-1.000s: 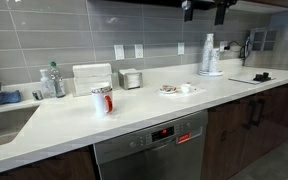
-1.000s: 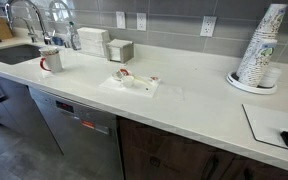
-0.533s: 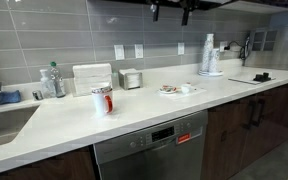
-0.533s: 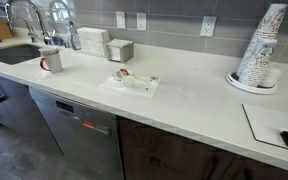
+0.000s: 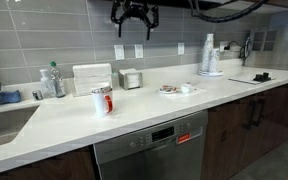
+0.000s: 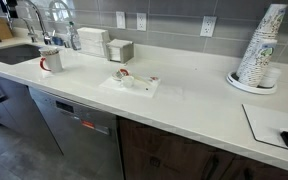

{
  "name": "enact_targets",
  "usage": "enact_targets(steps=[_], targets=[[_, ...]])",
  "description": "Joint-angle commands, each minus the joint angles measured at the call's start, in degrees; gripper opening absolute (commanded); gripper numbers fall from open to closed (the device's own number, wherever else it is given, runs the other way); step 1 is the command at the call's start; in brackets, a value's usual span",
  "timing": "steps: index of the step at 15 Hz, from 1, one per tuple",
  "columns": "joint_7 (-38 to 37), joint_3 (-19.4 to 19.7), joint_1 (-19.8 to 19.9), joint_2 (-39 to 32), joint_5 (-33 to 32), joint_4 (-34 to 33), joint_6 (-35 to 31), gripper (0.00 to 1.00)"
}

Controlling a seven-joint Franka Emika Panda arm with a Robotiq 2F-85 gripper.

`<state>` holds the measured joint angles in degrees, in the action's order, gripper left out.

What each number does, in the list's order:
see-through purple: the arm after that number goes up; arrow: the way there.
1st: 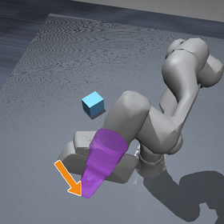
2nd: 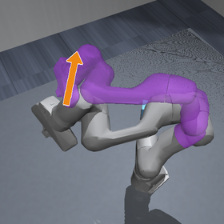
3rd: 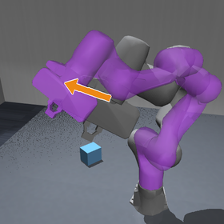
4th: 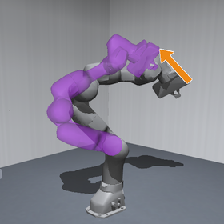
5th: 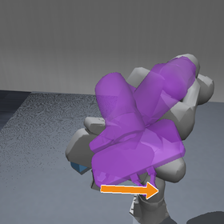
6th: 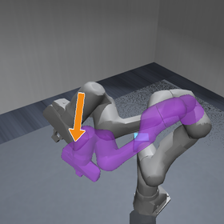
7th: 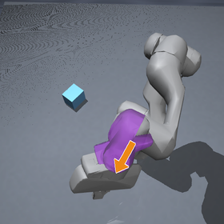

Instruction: Remove the styrofoam cup from the white and red mug cup and put it on the counter top slightly to the right

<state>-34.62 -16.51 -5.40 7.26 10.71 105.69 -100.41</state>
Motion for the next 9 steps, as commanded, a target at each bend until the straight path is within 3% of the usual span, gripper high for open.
enact_targets(steps=[1,9], targets=[[-5.6,-0.1,-3.1,-8.7,-2.0,-7.7,1.5,1.0],[-3.4,1.7,-5.3,-10.6,-1.3,-9.2,1.1,1.0]])
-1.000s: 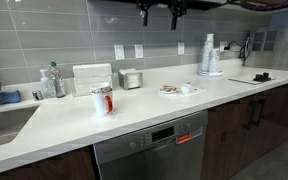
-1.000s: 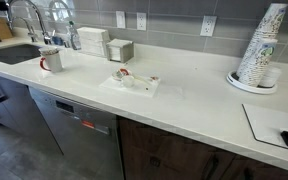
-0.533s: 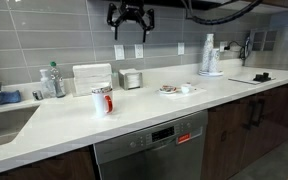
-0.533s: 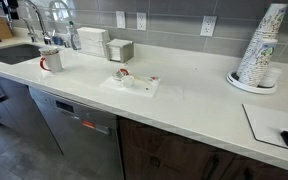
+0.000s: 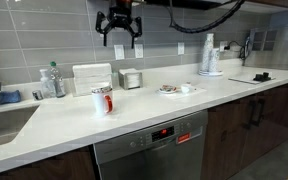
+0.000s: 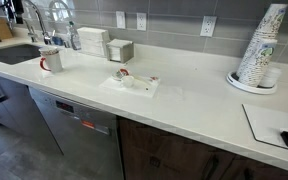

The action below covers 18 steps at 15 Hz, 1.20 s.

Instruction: Remove the styrofoam cup from the white and red mug cup and put it on the counter top slightly to the right

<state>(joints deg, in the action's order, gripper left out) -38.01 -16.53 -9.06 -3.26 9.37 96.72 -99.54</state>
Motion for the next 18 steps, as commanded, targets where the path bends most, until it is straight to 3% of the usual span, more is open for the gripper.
enact_targets(steps=[1,2,7,11,18], targets=[[0.0,1.7,-1.7,-0.1,0.1,-0.4,0.3,1.0],[0.0,1.7,-1.7,-0.1,0.0,-0.5,0.4,1.0],[14.2,2.9,-1.8,-5.1,-3.7,-2.5,-2.1,1.0],[22.2,3.6,-2.3,-9.9,-6.5,-3.1,-10.3,1.0],[32.4,3.5,-3.3,-17.6,-5.9,-6.4,-20.5,1.0]])
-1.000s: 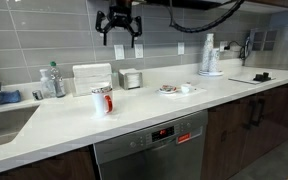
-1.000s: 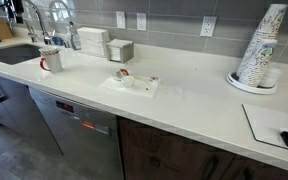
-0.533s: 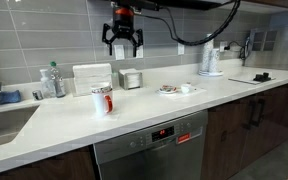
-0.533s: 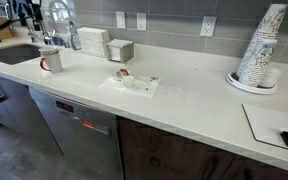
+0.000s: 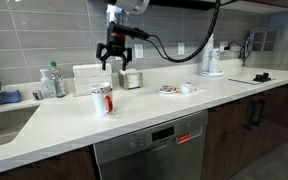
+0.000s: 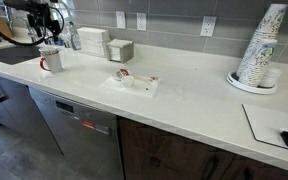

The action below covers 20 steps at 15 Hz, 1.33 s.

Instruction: Remove the styrofoam cup from the white and red mug cup and put it on the counter top slightly to the right

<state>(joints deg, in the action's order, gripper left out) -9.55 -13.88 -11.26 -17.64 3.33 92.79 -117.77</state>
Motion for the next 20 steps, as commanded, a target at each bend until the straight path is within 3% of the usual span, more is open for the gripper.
enact_targets(steps=[1,9,12,13,19,20], targets=[[4.9,0.9,-1.2,-4.1,0.1,-3.0,-3.0,1.0],[9.9,0.6,-1.4,-9.8,1.1,-7.5,-3.3,0.99],[11.2,0.5,-1.5,-11.1,1.2,-8.6,-2.8,0.77],[11.3,0.6,-1.6,-11.4,1.1,-8.8,-2.8,0.62],[11.8,0.7,-1.7,-12.8,1.1,-10.2,-2.4,0.27],[11.8,0.8,-1.8,-13.0,1.0,-10.4,-2.3,0.26]])
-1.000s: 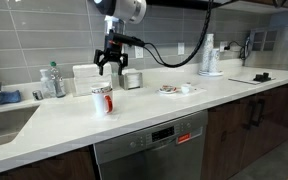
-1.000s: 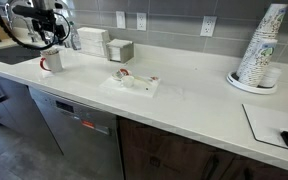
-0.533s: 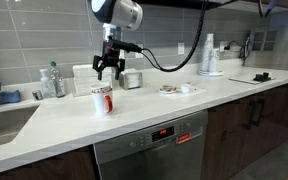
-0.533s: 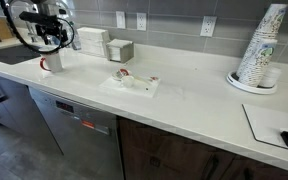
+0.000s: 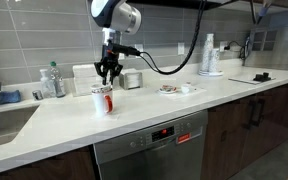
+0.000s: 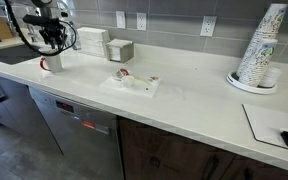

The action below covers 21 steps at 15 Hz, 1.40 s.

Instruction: Remove the styrofoam cup from the white and red mug cup and put it on the counter top slightly to the right

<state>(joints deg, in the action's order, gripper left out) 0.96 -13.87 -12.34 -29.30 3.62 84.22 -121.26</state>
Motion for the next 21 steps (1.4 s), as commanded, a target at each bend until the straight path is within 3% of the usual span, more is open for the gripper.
enact_targets(steps=[1,2,3,14,21], targets=[[1.5,0.7,-0.6,-1.4,0.8,-1.9,1.1,0.14],[1.4,0.7,-0.6,-1.4,0.8,-2.0,1.3,0.02],[1.5,0.5,-0.5,-1.3,1.3,-2.0,1.5,0.0],[1.9,-0.2,0.2,4.2,5.1,-0.7,3.2,0.01],[0.8,0.0,3.3,12.4,14.6,3.5,0.0,0.01]])
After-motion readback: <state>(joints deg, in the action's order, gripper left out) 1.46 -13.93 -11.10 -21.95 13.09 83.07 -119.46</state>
